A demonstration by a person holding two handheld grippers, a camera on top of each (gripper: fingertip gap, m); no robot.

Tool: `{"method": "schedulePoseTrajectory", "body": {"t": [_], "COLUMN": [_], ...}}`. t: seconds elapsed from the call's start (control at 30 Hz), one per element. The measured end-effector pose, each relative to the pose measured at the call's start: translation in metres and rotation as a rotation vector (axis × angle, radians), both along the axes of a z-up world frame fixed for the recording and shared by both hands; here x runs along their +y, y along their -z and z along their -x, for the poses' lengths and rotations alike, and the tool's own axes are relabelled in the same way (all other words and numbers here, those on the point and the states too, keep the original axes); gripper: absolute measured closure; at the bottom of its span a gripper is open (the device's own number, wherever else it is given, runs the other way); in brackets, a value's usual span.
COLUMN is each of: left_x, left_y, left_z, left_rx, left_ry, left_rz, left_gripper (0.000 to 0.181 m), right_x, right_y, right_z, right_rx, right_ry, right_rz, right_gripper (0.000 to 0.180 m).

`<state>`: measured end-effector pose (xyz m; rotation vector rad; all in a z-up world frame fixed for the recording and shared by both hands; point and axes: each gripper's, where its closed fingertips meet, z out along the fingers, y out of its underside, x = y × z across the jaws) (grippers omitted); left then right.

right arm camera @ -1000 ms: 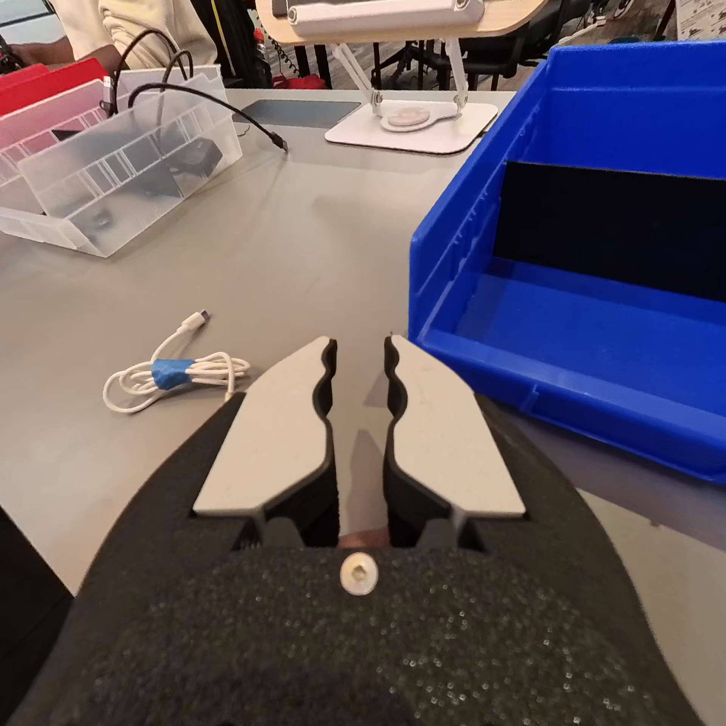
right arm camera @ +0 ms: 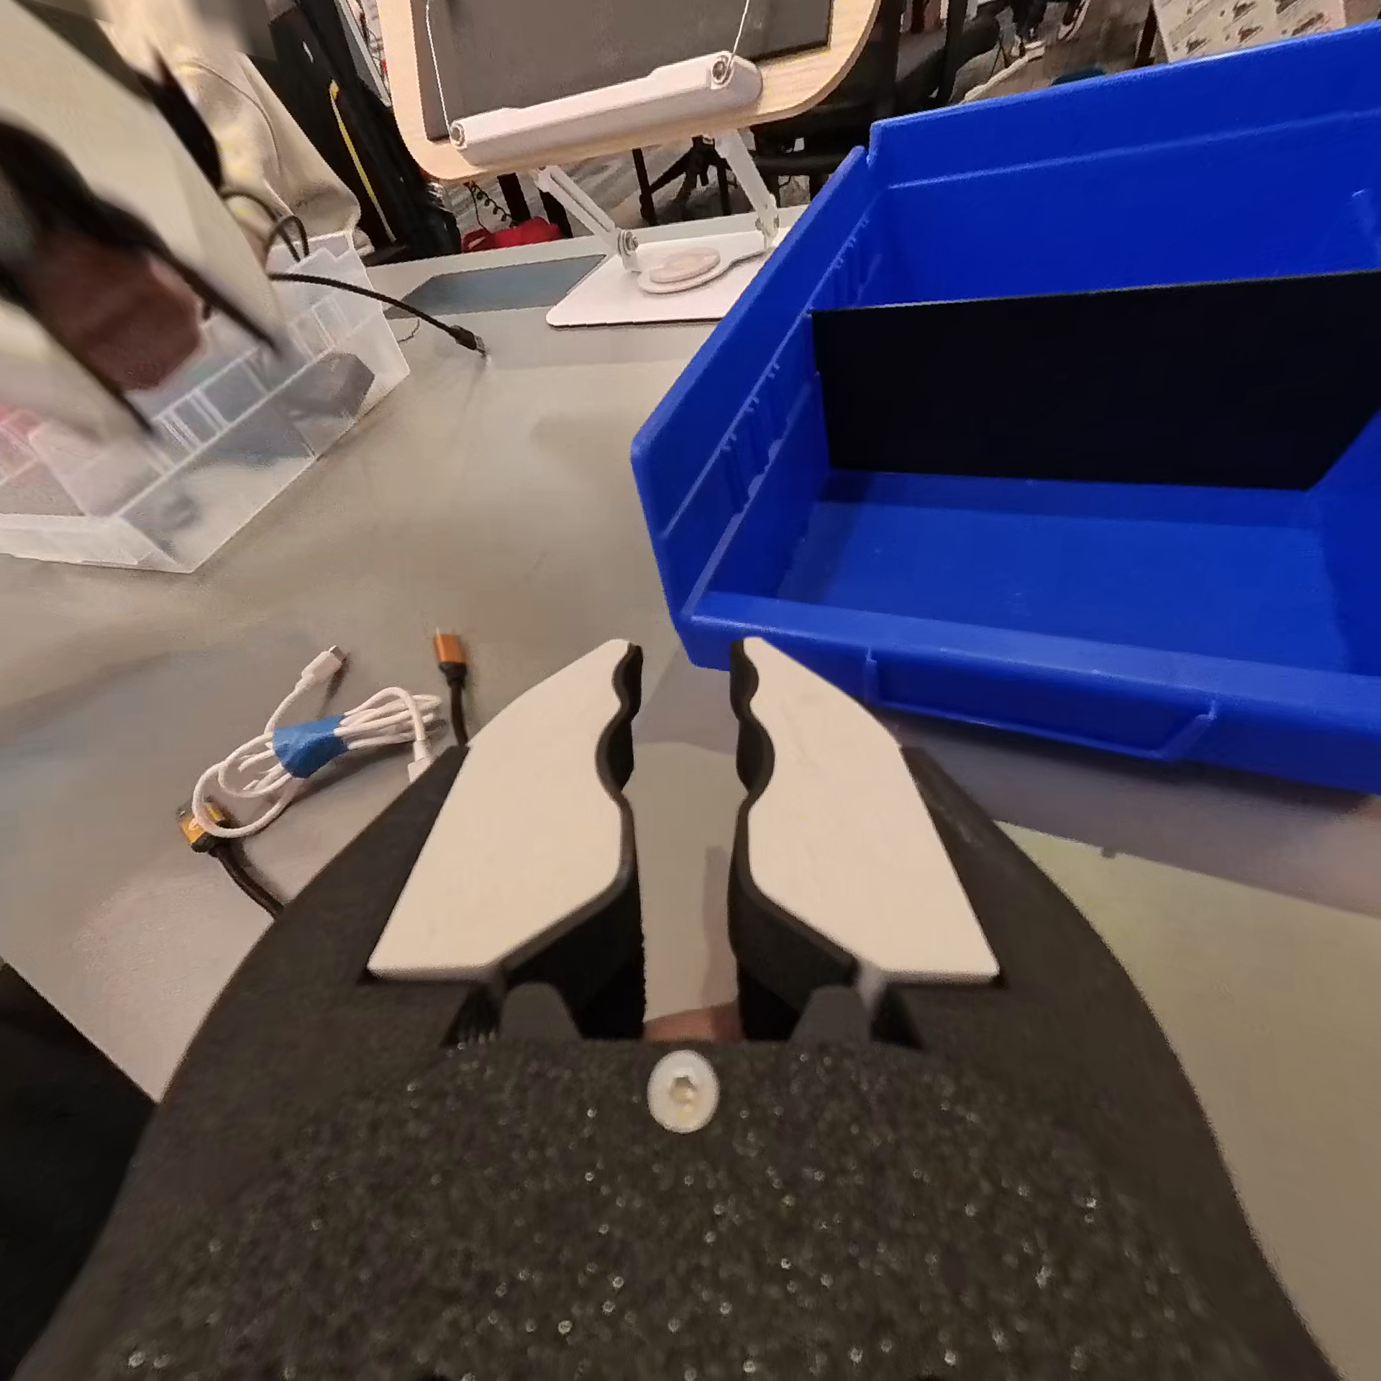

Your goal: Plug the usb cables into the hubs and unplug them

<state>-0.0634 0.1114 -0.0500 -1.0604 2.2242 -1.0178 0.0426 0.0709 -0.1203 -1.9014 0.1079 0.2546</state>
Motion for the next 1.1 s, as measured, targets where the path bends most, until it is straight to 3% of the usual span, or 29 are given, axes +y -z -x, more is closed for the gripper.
{"method": "schedulePoseTrajectory", "body": {"t": [0.13,0.23,0.37,0.57,0.67,0.83,0.97,1.1], "left_x": [0.079,0.133,0.187,0.259,0.296,0.338,0.351,0.353], "left_y": [-0.038,-0.035,-0.025,-0.015,0.016,0.062,0.094,0.098], "left_z": [0.049,0.11,0.192,0.258,0.263,0.247,0.245,0.246], "left_rx": [-0.138,-0.179,-0.222,-0.175,0.044,0.301,0.475,0.491], "left_ry": [-0.436,-0.732,-0.975,-1.059,-1.134,-1.123,-1.096,-1.092], "left_rz": [0.089,0.103,0.135,0.029,0.029,0.061,0.083,0.014], "left_gripper": [0.142,0.141,0.143,0.142,0.138,0.134,0.126,0.146], "right_x": [0.0,0.002,0.004,0.011,0.014,0.017,0.014,0.011], "right_y": [-0.001,0.0,0.002,0.006,0.007,0.01,0.01,0.01], "right_z": [0.004,0.011,0.021,0.032,0.035,0.04,0.039,0.033], "right_rx": [-0.011,-0.025,-0.076,-0.089,-0.087,-0.104,-0.111,-0.097], "right_ry": [-0.008,-0.029,-0.058,-0.095,-0.106,-0.125,-0.129,-0.114], "right_rz": [-0.003,-0.002,0.007,0.018,0.023,0.033,0.035,0.032], "right_gripper": [0.157,0.157,0.157,0.157,0.157,0.157,0.157,0.157]}}
